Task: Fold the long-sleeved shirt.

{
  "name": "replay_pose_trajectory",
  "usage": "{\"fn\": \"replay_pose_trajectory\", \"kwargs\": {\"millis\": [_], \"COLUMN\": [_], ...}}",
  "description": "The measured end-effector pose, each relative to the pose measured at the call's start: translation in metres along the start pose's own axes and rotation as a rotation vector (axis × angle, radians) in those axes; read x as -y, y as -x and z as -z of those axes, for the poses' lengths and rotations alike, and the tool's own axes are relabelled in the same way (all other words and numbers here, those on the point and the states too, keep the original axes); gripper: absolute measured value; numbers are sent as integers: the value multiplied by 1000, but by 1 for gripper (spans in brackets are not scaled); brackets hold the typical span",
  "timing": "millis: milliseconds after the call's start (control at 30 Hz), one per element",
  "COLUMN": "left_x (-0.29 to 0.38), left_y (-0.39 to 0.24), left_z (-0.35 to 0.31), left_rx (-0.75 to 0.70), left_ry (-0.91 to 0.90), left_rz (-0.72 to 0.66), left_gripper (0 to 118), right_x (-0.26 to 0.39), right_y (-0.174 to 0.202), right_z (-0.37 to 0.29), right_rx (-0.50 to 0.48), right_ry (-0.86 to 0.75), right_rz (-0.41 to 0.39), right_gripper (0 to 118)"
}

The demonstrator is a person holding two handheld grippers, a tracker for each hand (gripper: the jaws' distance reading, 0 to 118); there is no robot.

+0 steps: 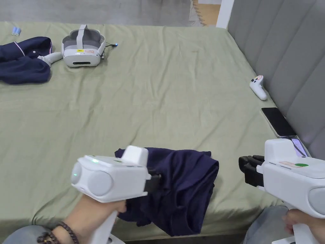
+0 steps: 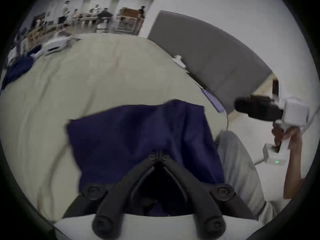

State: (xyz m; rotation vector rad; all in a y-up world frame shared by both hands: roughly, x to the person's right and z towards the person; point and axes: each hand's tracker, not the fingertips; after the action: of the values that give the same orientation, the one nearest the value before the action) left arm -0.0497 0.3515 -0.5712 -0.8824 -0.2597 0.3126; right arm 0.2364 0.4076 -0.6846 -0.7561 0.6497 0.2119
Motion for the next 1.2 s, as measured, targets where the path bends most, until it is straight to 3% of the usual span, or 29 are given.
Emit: {"fn": "replay_pose_trajectory", "kwargs": {"millis": [133,233,367,500,633,733,833,867,900,933,967,1000,1033,1200], "left_x": [-8,-10,-14,-32,-46,-41,-22,-13,-5,4,11,18,27,58], "left_y": [-33,-43,-44,-19,13,40,68,78,86,102,112,122,133,167], "left_z": [59,97,109,58,-18,-58,-78,-82,-84,-82,-79,-76,-68,-26], "left_rx": [-28,50,67,154,108,53,31,31,30,41,60,74,90,199], "left_ry": [65,106,91,-105,-269,-291,-272,-269,-263,-256,-233,-198,-178,-124], "left_rz": [0,-118,-108,-249,-280,-281,-337,-361,-391,-428,-469,-516,-576,-789], "left_gripper": [4,4,4,4,4,4,4,7,20,44,83,106,110,109], "right_x": [4,6,3,-4,-7,-1,10,13,17,20,23,23,22,21], "right_y": [-8,-13,-14,-4,23,42,43,41,38,34,30,27,27,32], "right_z": [-2,-6,-11,3,42,87,133,145,155,164,170,170,166,162], "right_rx": [22,37,28,-64,-266,-382,-411,-361,-307,-285,-303,-358,-355,-336], "right_ry": [10,10,-3,-20,53,168,288,308,328,349,346,335,342,331], "right_rz": [15,37,61,111,154,181,243,240,221,206,219,275,295,239], "right_gripper": [0,0,0,0,0,0,0,0,0,0,0,0,0,0]}}
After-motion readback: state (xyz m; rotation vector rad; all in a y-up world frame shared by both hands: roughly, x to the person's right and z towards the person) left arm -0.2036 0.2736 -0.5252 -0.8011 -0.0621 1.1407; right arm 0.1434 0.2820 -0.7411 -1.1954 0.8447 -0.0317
